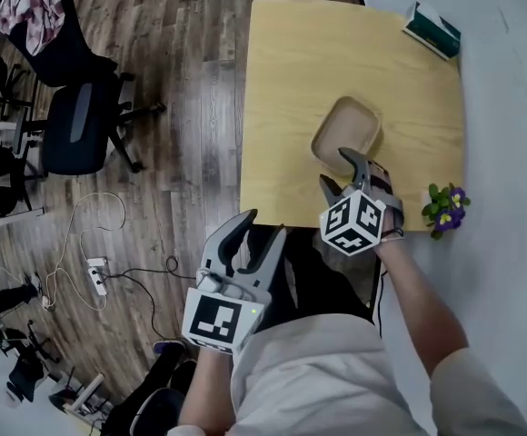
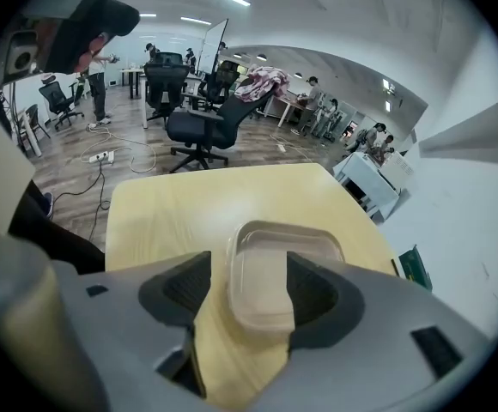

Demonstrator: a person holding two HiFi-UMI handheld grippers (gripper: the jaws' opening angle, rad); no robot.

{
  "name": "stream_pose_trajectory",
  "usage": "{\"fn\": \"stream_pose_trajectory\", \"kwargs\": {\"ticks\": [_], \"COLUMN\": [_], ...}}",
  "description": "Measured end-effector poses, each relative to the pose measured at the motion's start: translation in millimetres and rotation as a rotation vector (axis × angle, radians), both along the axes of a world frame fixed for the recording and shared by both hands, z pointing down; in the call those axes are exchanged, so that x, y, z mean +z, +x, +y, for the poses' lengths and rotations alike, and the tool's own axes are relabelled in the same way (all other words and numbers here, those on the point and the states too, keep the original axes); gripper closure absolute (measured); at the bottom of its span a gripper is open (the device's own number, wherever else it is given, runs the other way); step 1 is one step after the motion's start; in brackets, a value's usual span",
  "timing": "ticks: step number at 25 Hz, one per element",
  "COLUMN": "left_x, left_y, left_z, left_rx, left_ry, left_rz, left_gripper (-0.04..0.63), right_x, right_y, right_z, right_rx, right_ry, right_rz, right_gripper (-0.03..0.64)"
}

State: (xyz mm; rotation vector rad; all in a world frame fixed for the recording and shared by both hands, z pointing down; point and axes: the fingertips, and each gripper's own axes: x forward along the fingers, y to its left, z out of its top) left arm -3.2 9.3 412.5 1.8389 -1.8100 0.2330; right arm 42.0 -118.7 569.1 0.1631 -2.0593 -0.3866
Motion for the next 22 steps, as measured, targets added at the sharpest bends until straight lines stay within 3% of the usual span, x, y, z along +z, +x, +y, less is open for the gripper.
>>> {"fn": "stream_pose_trajectory", "kwargs": {"ticks": [16, 22], "left_x": [17.2, 23.3], "left_y": [-17.0, -21.4], "left_z": [-22.6, -28.8], "left_rx": [0.211, 0.279], "left_ry": [-0.008, -0.014], "left_rz": [0.031, 0.043], "left_gripper": [0.433, 0.433], "right_x": [27.9, 32.6], "right_y": [-7.6, -5.8], "right_z": [-8.6, -12.3], "right_rx": [0.061, 0.102], "right_ry": [0.106, 0.118], "right_rz": [0.086, 0.1], "right_gripper": [0.336, 0.376]}}
